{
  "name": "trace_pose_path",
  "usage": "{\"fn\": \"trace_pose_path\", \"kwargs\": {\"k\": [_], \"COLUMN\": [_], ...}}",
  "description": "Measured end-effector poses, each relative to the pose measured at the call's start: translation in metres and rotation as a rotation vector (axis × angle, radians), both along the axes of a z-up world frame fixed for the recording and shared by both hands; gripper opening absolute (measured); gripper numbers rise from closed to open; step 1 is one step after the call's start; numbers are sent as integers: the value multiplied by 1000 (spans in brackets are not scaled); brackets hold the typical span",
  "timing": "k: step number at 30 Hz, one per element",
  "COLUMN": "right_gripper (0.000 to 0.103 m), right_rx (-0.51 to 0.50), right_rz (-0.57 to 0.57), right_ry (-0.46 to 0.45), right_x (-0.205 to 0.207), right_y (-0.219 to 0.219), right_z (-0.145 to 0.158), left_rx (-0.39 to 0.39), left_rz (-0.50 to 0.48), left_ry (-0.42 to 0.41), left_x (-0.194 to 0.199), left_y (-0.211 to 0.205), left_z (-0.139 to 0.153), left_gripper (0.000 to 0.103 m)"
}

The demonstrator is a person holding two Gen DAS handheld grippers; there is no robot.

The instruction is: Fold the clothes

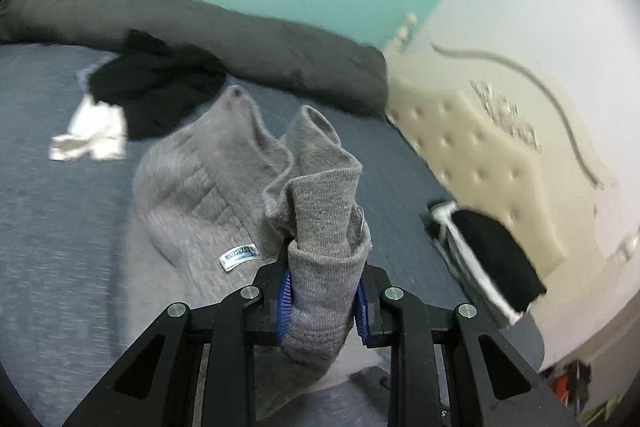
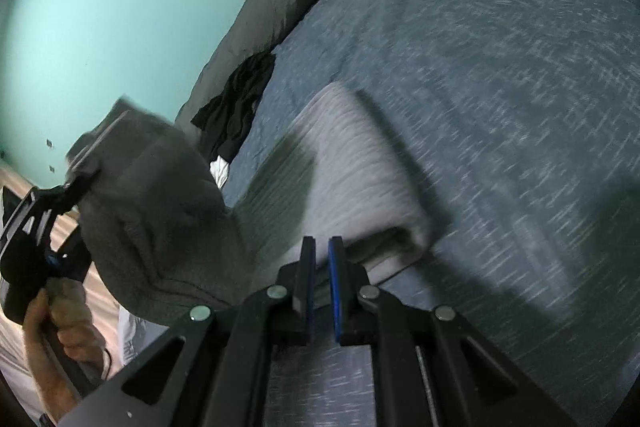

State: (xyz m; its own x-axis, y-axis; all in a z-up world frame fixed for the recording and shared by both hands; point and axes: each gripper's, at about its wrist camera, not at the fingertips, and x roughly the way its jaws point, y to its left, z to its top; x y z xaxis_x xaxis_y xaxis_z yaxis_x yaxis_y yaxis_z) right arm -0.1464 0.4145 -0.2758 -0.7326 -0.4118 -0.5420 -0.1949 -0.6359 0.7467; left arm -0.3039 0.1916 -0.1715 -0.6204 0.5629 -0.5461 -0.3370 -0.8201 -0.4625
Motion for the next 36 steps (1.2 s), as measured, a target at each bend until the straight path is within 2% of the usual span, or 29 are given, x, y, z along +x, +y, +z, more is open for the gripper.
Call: {"fn": "trace_pose_path", "kwargs": {"k": [5,9,12,14,16,17,18,23,27,31,36], "right_gripper": [7,7,8,8,22,33,34,35,35,36,36], "right_rx": [-44,-62,-99,-110,-109,-111,-107,-101,-66,-45,-2], "right_rz": [-39,-26,-15,10,46,60,77,148,164,172,184], "right_ry": [-17,-27,0,15,19,22,23,6,-4,-65,-71], "right_x": [-2,-5,-6,-9,-13,-15,-17,-25,-31,-48,-55], "right_y": [22,24,22,16,4,-1,-7,-32,-46,-54,-65], "right_z": [-9,-12,-10,-6,-3,-2,-1,-3,-4,-23,-29], "left_rx": [-57,-107,-115,-92,-81,-75,-69,-50,-38,-21,-10], "left_rz": [-50,-62,-68,-64,-64,-63,-62,-52,-42,-36,-35], "left_ry": [-90,-150,-155,-141,-137,-138,-139,-116,-116,-114,-103], "left_x": [-7,-12,-12,-12,-11,-11,-12,-9,-8,-7,-8], "left_y": [59,80,75,64,53,49,44,21,11,6,2], "left_z": [-55,-85,-85,-76,-69,-67,-64,-50,-49,-48,-45], "left_gripper": [27,27,27,27,28,28,28,28,28,28,28]}}
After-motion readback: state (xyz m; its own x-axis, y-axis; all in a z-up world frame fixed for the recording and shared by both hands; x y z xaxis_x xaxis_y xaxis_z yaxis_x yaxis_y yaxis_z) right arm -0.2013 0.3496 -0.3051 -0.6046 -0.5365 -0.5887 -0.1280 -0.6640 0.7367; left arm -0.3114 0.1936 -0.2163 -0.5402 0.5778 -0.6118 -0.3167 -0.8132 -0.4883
